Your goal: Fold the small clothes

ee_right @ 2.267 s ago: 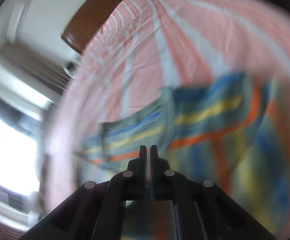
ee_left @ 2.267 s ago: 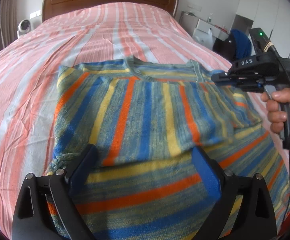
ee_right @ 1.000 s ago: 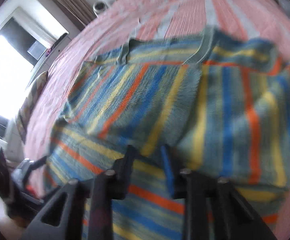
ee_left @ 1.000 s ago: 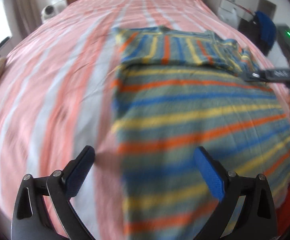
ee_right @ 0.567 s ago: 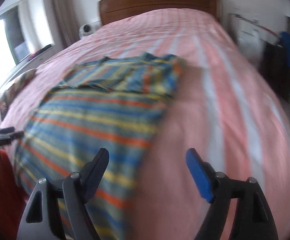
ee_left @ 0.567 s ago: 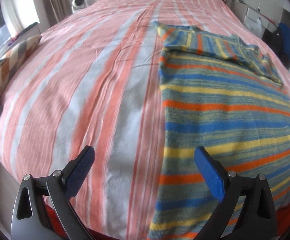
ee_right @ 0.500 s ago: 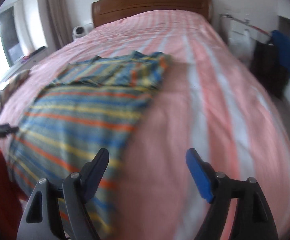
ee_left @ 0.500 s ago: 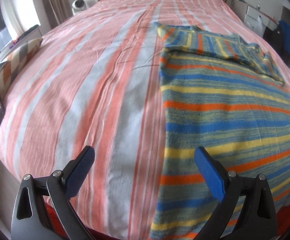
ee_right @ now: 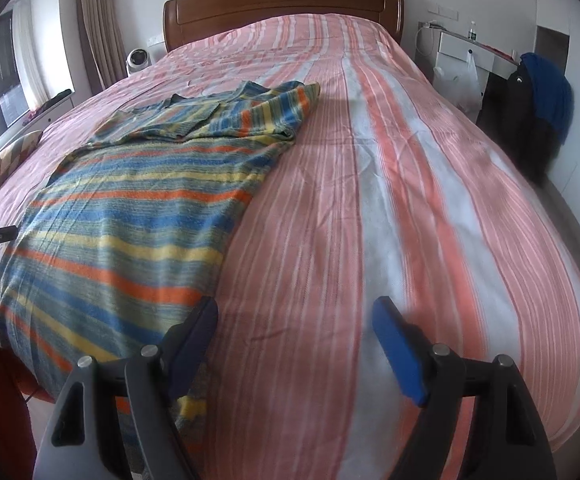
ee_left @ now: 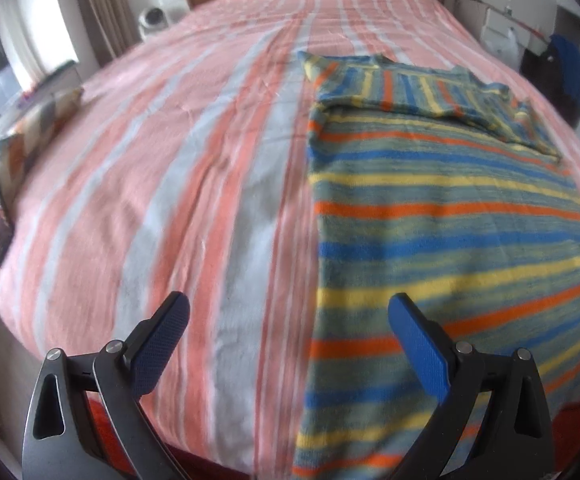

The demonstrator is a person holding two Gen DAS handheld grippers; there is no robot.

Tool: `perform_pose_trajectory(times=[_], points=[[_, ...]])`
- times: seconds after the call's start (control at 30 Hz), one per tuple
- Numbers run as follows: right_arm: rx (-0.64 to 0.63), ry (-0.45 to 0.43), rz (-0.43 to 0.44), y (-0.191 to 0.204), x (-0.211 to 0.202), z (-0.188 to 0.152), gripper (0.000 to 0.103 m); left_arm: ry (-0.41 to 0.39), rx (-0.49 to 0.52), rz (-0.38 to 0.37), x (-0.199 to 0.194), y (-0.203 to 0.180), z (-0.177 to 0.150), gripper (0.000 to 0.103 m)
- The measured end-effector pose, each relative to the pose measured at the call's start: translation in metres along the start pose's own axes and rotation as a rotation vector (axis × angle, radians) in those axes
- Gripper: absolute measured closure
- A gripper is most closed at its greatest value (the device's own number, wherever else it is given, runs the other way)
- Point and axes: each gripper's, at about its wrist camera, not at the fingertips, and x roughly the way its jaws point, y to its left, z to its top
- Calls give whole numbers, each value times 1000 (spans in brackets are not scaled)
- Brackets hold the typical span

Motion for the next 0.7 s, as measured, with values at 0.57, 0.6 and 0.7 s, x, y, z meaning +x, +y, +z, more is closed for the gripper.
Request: perform_pose_trajectory(times=[0.57, 0.6, 0.7], points=[[-69, 109, 226, 49, -45, -30, 24, 176, 27, -107, -5, 2, -61, 3], [-77, 96, 258, 53, -45, -26, 24, 175, 18, -107, -4, 2, -61, 3], [-64, 139, 425, 64, -31, -24, 26, 167, 2, -119, -5, 8, -57, 3]])
